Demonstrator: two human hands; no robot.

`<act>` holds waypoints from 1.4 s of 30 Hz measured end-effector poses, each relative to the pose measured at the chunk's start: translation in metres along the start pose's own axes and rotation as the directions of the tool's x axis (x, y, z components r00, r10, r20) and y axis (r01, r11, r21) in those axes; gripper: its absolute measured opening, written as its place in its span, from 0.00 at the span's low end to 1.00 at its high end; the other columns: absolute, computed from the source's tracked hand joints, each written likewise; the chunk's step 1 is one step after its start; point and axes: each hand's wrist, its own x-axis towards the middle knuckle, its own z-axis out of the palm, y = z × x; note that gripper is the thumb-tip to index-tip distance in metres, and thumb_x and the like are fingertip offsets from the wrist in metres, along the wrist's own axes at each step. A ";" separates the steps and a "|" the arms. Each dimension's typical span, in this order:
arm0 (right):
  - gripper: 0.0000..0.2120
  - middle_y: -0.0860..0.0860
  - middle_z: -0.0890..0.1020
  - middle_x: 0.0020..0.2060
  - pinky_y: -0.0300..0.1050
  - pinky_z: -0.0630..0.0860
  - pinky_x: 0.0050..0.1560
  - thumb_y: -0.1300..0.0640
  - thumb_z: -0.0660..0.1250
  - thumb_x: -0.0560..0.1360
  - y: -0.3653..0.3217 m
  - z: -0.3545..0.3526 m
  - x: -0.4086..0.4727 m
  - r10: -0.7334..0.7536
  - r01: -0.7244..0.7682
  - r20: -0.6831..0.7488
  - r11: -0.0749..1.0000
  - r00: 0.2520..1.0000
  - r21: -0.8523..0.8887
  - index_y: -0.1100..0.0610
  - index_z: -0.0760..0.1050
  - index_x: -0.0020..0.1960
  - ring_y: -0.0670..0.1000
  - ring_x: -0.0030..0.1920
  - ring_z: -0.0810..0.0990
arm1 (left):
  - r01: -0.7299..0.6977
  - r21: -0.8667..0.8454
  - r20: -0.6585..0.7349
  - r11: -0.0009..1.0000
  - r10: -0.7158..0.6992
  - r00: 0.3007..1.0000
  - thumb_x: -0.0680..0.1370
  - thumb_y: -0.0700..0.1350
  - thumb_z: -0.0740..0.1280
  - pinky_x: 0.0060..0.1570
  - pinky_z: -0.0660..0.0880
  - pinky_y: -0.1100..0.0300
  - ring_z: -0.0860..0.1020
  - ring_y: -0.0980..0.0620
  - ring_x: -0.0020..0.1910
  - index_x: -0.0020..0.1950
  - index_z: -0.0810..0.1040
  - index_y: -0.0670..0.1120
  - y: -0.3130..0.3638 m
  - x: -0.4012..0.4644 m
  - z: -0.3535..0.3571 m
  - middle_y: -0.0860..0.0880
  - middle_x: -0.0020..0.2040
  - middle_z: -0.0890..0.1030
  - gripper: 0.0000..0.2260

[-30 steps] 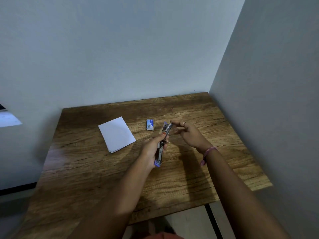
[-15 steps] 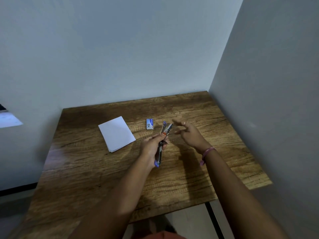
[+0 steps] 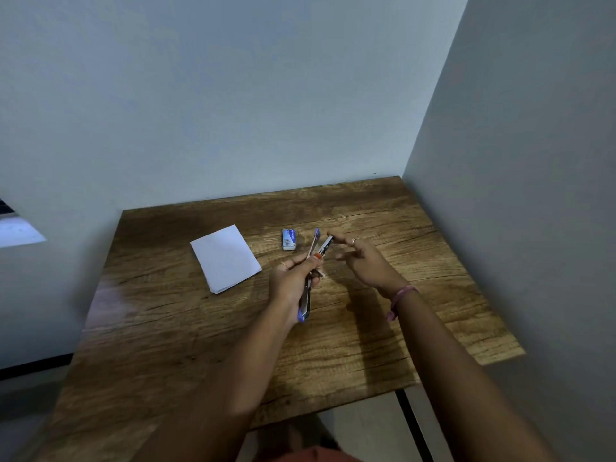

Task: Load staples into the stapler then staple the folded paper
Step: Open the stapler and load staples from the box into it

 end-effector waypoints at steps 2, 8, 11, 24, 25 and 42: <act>0.31 0.58 0.74 0.65 0.38 0.73 0.56 0.78 0.53 0.73 -0.001 -0.002 0.000 -0.028 0.028 -0.019 1.000 0.999 0.003 0.58 0.65 0.71 0.51 0.57 0.75 | -0.011 0.002 0.007 1.000 0.011 1.000 0.72 0.38 0.73 0.27 0.75 0.66 0.77 0.56 0.27 0.50 0.81 0.41 0.000 0.001 -0.002 0.44 0.41 0.86 0.07; 0.34 0.52 0.72 0.63 0.28 0.73 0.42 0.77 0.53 0.73 -0.005 -0.005 -0.003 0.000 0.001 -0.033 1.000 0.999 0.013 0.55 0.57 0.75 0.49 0.51 0.77 | -0.007 -0.031 0.025 0.999 0.008 1.000 0.72 0.39 0.73 0.29 0.77 0.66 0.79 0.56 0.30 0.54 0.80 0.40 0.002 0.001 -0.002 0.44 0.42 0.86 0.11; 0.31 0.56 0.70 0.67 0.29 0.72 0.43 0.76 0.54 0.75 -0.008 -0.002 -0.004 -0.028 0.028 -0.022 1.000 0.999 -0.012 0.56 0.60 0.74 0.49 0.53 0.76 | -0.010 -0.039 0.031 0.999 0.011 0.999 0.72 0.38 0.73 0.29 0.76 0.66 0.80 0.57 0.30 0.55 0.80 0.39 0.002 0.002 -0.002 0.43 0.44 0.86 0.12; 0.38 0.51 0.68 0.67 0.33 0.74 0.49 0.75 0.55 0.74 -0.009 -0.004 -0.006 -0.033 0.034 -0.083 0.999 0.996 0.011 0.49 0.48 0.77 0.53 0.58 0.76 | 0.023 -0.099 0.064 0.995 -0.017 0.998 0.74 0.37 0.71 0.29 0.77 0.66 0.80 0.54 0.31 0.50 0.81 0.39 0.000 -0.002 -0.002 0.45 0.38 0.85 0.06; 0.37 0.53 0.68 0.68 0.31 0.73 0.53 0.77 0.53 0.73 -0.009 -0.004 -0.006 -0.063 0.063 0.004 0.996 0.998 -0.069 0.51 0.53 0.76 0.52 0.63 0.74 | 0.030 -0.104 0.068 0.994 -0.023 0.997 0.74 0.37 0.70 0.29 0.77 0.66 0.80 0.54 0.31 0.50 0.81 0.39 0.000 -0.002 -0.002 0.45 0.38 0.85 0.06; 0.35 0.54 0.69 0.65 0.26 0.72 0.46 0.77 0.53 0.73 -0.021 -0.002 -0.005 -0.105 0.094 -0.083 0.987 0.991 -0.126 0.54 0.52 0.76 0.52 0.61 0.75 | 0.220 -0.161 0.187 0.962 -0.189 0.964 0.77 0.41 0.67 0.33 0.75 0.66 0.78 0.56 0.29 0.42 0.85 0.41 0.001 0.002 -0.006 0.47 0.37 0.82 0.09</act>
